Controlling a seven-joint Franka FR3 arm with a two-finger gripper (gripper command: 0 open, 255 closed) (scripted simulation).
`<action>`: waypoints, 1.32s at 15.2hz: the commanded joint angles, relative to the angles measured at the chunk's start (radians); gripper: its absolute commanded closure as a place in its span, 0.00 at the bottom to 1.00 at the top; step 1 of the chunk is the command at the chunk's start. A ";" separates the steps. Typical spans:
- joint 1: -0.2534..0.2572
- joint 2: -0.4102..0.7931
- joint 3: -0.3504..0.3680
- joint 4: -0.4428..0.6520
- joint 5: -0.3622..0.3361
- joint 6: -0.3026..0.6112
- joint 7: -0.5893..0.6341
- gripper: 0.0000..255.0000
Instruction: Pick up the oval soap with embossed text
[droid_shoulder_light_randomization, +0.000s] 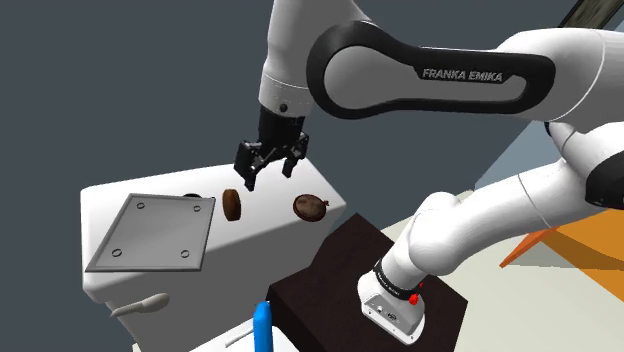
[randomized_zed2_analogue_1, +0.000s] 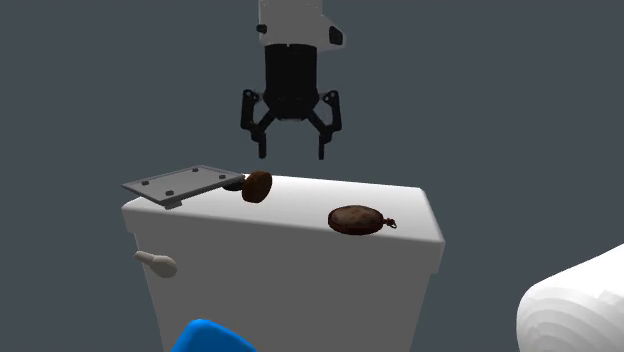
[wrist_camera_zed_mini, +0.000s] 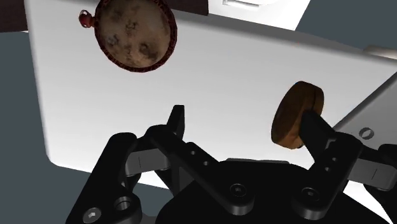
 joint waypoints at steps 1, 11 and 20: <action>0.003 0.054 0.049 0.036 -0.004 0.026 0.052 0.00; 0.004 0.168 0.140 0.041 -0.031 0.148 0.140 0.00; 0.005 0.172 0.144 0.025 -0.031 0.168 0.141 1.00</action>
